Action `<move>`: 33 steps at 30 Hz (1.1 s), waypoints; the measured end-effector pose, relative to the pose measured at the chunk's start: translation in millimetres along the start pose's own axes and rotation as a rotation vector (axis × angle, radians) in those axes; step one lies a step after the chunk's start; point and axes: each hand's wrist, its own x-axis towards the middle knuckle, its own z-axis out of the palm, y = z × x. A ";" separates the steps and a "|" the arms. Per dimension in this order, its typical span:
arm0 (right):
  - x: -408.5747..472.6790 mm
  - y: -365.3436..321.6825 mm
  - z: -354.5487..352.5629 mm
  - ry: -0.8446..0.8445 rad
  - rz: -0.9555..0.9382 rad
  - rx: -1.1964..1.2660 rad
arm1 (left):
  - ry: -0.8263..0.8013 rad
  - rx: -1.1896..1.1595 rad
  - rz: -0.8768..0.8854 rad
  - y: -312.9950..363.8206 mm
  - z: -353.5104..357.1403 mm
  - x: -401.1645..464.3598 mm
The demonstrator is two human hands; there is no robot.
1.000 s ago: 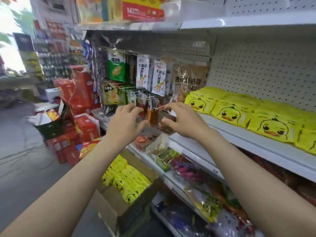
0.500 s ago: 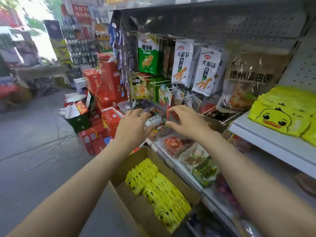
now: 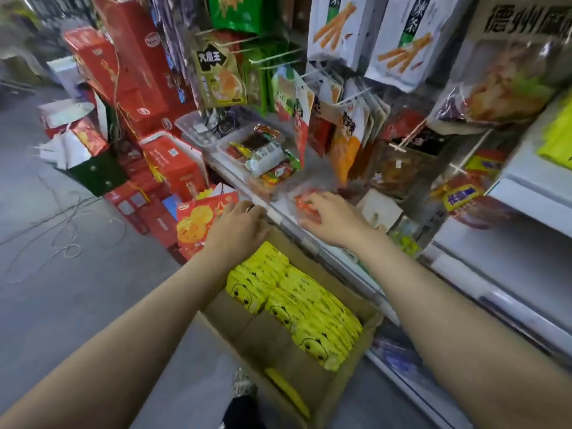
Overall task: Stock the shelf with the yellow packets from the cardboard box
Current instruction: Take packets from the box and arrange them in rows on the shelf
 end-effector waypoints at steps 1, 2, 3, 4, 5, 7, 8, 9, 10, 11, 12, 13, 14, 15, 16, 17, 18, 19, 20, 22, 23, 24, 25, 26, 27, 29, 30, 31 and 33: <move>7.3 2.6 15.8 -0.020 0.030 0.015 | -0.047 -0.003 0.011 -10.7 14.1 6.6; 14.2 4.5 32.2 -0.047 0.063 0.039 | -0.093 -0.008 0.025 -22.6 29.3 13.6; 20.2 5.6 48.7 -0.080 0.094 0.060 | -0.141 -0.016 0.037 -34.8 45.2 19.8; 26.1 7.3 67.3 -0.120 0.122 0.076 | -0.192 -0.028 0.049 -46.8 61.5 25.0; 31.0 8.2 85.8 -0.164 0.150 0.084 | -0.249 -0.040 0.060 -58.2 78.4 30.2; 39.4 11.0 124.4 -0.234 0.201 0.104 | -0.366 -0.069 0.062 -80.4 114.0 40.2; 42.1 12.5 144.8 -0.264 0.233 0.126 | -0.422 -0.079 0.063 -90.9 133.0 43.7; 43.5 13.3 163.9 -0.296 0.272 0.144 | -0.479 -0.087 0.066 -100.4 151.3 46.0; 44.2 14.7 184.7 -0.331 0.313 0.162 | -0.538 -0.096 0.071 -108.7 168.0 47.2; 43.9 15.4 204.9 -0.373 0.355 0.183 | -0.591 -0.103 0.068 -115.7 182.4 47.5; 43.2 16.5 225.0 -0.420 0.397 0.223 | -0.638 -0.110 0.063 -123.1 197.9 46.9; 41.8 17.1 243.2 -0.463 0.443 0.277 | -0.684 -0.112 0.056 -130.0 212.4 45.8; 39.8 18.4 261.3 -0.496 0.494 0.330 | -0.725 -0.119 0.053 -136.5 226.6 45.0; 37.5 19.9 277.3 -0.517 0.539 0.365 | -0.765 -0.135 0.045 -142.6 240.0 44.5; 35.0 21.6 291.9 -0.529 0.573 0.385 | -0.794 -0.159 0.038 -148.1 252.6 43.3; 32.9 23.6 304.2 -0.541 0.600 0.390 | -0.816 -0.179 0.028 -152.5 263.9 41.9; 31.3 26.3 315.9 -0.547 0.622 0.392 | -0.829 -0.194 0.018 -156.3 274.5 40.9; 30.2 28.6 325.9 -0.548 0.644 0.394 | -0.841 -0.209 0.005 -158.9 283.7 40.5; 29.4 30.9 334.7 -0.539 0.663 0.396 | -0.846 -0.229 -0.008 -160.9 291.9 40.0; 29.2 34.8 347.7 -0.517 0.691 0.385 | -0.837 -0.250 -0.023 -164.8 305.7 39.5; 29.4 36.1 352.5 -0.508 0.704 0.379 | -0.831 -0.237 -0.020 -167.3 311.1 39.5; 29.5 37.2 357.7 -0.496 0.713 0.373 | -0.820 -0.220 -0.008 -170.2 316.1 39.7; 30.0 37.3 361.5 -0.483 0.719 0.365 | -0.809 -0.207 0.004 -173.1 320.0 40.3; 30.3 36.9 365.3 -0.472 0.725 0.360 | -0.797 -0.204 0.015 -175.2 323.5 41.1; 30.8 36.3 368.8 -0.466 0.728 0.351 | -0.791 -0.201 0.022 -176.8 326.0 42.0; 32.0 35.3 376.8 -0.466 0.725 0.314 | -0.787 -0.180 0.028 -178.7 330.5 43.1; 32.8 35.2 380.7 -0.466 0.724 0.295 | -0.788 -0.172 0.025 -179.6 333.0 43.0; 33.7 35.0 383.7 -0.469 0.725 0.277 | -0.791 -0.168 0.017 -180.5 335.2 42.3; 35.8 34.2 388.2 -0.479 0.732 0.250 | -0.795 -0.169 -0.005 -182.1 339.1 40.2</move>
